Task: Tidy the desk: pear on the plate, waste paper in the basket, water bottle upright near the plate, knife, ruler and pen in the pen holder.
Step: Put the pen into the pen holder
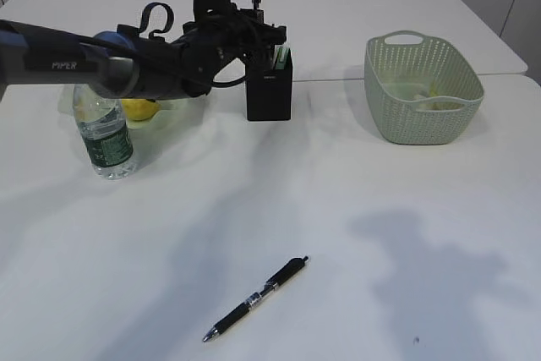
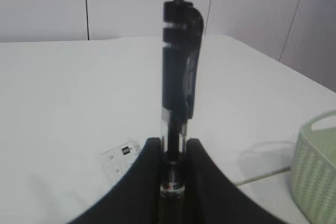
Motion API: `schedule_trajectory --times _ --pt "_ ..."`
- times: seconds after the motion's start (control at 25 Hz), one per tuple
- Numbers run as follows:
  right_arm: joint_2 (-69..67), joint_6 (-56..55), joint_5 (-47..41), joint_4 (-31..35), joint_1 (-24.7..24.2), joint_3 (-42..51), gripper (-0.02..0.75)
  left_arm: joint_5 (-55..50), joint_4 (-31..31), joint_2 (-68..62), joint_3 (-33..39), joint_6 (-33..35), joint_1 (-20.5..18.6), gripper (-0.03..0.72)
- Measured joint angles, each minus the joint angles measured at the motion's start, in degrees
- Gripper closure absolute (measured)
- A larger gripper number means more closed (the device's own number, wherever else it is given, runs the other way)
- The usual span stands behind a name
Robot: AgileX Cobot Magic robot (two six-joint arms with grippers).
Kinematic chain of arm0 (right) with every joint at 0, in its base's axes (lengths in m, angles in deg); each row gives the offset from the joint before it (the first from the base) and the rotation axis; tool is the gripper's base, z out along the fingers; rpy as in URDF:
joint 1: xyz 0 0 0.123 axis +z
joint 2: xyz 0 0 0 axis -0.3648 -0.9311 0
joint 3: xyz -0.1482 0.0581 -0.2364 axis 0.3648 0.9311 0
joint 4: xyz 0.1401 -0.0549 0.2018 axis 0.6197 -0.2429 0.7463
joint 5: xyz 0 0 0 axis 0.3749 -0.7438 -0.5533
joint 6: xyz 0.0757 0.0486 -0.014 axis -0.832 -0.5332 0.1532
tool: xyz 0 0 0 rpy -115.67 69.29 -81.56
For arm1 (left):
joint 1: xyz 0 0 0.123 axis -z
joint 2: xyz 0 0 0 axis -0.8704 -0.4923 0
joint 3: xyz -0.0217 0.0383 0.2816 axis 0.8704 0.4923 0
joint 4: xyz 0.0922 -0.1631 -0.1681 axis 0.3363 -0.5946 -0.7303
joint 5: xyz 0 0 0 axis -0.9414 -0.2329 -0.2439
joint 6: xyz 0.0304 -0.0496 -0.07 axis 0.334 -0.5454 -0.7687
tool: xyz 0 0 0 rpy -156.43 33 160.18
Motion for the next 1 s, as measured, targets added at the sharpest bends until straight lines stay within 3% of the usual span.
schedule_trajectory --times 1.0 --pt "0.0 0.0 0.0 0.0 0.0 0.0 0.423 -7.26 5.1 -2.83 -3.3 -2.37 -0.89 0.626"
